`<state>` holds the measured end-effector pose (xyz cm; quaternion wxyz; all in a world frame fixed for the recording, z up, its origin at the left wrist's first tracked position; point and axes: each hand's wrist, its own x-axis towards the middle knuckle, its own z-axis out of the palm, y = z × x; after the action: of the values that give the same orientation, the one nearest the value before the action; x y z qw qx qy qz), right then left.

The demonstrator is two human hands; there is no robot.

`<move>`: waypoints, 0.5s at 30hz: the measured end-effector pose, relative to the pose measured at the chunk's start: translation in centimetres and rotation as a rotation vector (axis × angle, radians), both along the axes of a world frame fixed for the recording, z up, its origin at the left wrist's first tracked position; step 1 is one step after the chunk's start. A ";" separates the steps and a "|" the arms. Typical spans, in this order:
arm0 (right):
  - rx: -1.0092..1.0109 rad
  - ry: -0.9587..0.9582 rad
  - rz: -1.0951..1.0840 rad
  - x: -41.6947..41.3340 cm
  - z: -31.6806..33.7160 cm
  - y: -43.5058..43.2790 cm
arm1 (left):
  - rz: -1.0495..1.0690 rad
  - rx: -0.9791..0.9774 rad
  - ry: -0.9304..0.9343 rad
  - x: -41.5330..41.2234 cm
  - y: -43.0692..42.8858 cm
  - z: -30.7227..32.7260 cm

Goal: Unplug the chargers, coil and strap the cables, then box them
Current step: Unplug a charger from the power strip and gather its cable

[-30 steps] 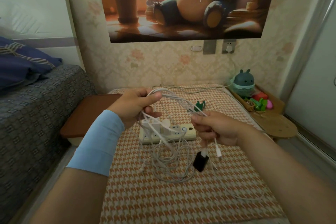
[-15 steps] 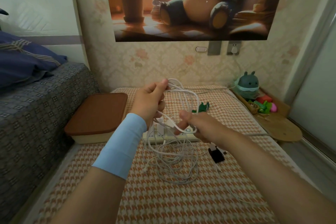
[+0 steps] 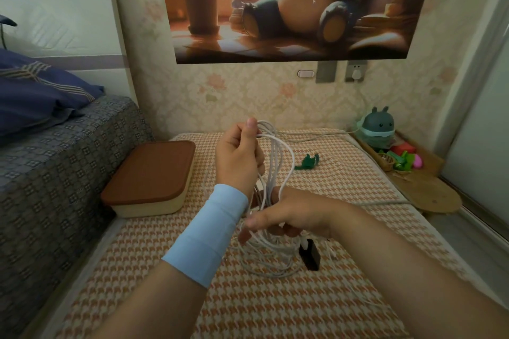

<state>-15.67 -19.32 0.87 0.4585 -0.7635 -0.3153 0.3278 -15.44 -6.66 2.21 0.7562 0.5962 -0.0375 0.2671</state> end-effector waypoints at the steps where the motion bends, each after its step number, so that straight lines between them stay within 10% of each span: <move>1: -0.022 0.017 -0.010 0.1 -0.2 0.0 | 0.007 0.023 -0.013 -0.1 -0.1 0.0; 15: -0.184 0.078 -0.009 2.3 -0.3 -3.9 | -0.068 0.556 0.423 -0.6 5.7 -0.4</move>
<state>-13.32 -23.27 0.53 0.3999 -0.7903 -0.2624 0.3829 -16.05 -0.94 1.78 0.5643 0.8200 0.0288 0.0916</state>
